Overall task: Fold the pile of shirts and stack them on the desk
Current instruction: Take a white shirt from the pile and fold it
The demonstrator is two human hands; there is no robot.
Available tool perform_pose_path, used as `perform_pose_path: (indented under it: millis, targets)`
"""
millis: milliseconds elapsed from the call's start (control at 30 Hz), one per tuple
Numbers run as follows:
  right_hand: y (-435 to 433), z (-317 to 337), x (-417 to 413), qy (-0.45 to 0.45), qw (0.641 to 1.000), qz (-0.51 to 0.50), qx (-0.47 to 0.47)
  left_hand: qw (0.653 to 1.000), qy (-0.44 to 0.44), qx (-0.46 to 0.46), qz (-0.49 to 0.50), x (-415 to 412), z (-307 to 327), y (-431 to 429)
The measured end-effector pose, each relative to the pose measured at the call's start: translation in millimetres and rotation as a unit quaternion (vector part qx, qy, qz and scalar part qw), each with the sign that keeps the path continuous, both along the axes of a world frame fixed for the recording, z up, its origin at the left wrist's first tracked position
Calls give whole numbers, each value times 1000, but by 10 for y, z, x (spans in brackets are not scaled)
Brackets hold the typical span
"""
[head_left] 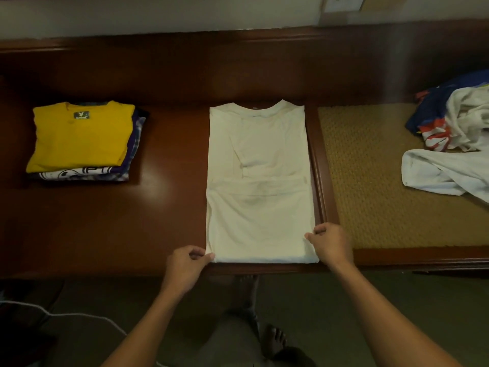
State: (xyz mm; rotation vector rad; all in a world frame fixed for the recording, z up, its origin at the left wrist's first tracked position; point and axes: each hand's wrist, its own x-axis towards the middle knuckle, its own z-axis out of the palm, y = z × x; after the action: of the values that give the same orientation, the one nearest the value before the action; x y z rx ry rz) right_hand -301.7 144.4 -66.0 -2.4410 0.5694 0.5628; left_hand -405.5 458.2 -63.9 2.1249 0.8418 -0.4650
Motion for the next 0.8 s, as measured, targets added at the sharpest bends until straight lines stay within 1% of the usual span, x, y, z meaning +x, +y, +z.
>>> perform_pose_path:
  millis: [133, 200, 267, 367, 400, 433, 533, 567, 700, 800]
  targets:
    - [-81, -6, -390, 15, 1000, 4, -1, 997, -47, -8, 62, -276, -126, -120]
    - [-104, -12, -501, -3, 1000, -3, 10, 992, -65, -5, 106, -306, -161, -167]
    - [-148, 0, -529, -31, 999, -15, 14, 988, -82, 17, 126, -319, -180, -189]
    - [-205, 20, -507, -49, 998, -16, 23, 986, -97, 89, 101, -362, -159, -175]
    - [-206, 22, -502, -50, 999, -7, 20, 987, -100, 97, 86, -373, -162, -168]
    - [-202, 20, -502, -48, 999, 2, 17, 988, -100, 90, 73, -375, -162, -169]
    - [-179, -15, -514, -39, 999, 10, 16, 993, -98, 33, 63, -351, -148, -189]
    - [-184, -32, -517, -39, 999, 12, 15, 993, -96, 32, 58, -345, -159, -190]
    - [-211, -38, -499, -43, 999, 24, -13, 991, -97, 89, 39, -320, -143, -129]
    - [-229, -15, -467, -52, 998, 15, -41, 986, -95, 127, 43, -318, -124, 11]
